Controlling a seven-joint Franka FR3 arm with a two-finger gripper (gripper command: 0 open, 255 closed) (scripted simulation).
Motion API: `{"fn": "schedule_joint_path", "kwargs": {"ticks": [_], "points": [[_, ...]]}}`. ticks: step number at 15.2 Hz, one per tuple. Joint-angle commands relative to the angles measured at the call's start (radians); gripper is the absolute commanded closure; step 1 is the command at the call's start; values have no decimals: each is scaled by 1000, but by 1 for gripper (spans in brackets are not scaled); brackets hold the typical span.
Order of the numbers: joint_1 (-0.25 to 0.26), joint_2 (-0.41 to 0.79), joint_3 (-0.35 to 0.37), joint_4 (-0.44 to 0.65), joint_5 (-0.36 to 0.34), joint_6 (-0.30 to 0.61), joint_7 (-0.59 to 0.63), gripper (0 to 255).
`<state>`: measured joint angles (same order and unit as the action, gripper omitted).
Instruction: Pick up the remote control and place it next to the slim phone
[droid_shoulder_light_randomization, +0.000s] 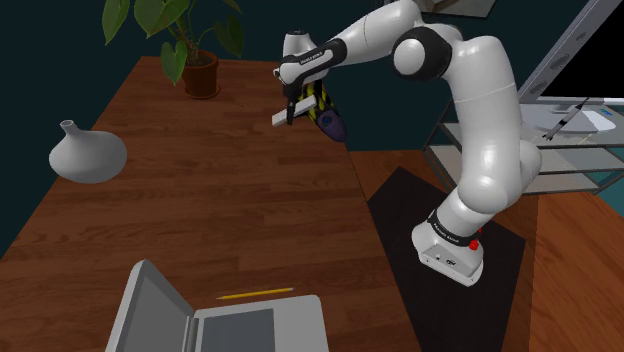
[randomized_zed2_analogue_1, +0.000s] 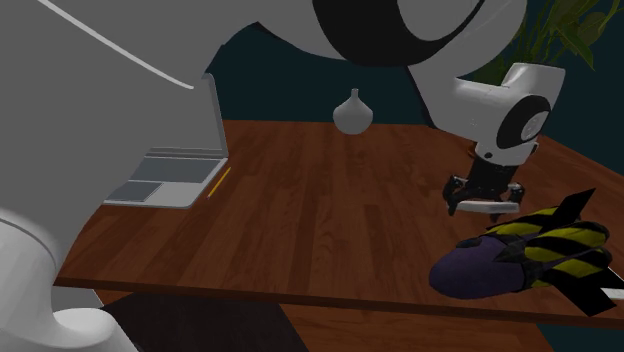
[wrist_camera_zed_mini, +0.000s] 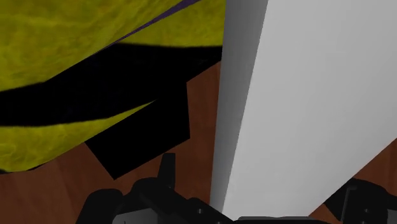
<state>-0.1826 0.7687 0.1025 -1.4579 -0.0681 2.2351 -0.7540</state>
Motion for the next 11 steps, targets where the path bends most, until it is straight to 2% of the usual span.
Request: {"fn": "schedule_joint_path", "kwargs": {"ticks": [1,2,6,11], "points": [[-6,9,-6,-13,-1,-5,-1,0],[-3,-6,-4,-32,-1,-1,5,0],[-7,-78,1,-18,6,-86,1,0],[-7,-78,1,-18,6,-86,1,0]]}}
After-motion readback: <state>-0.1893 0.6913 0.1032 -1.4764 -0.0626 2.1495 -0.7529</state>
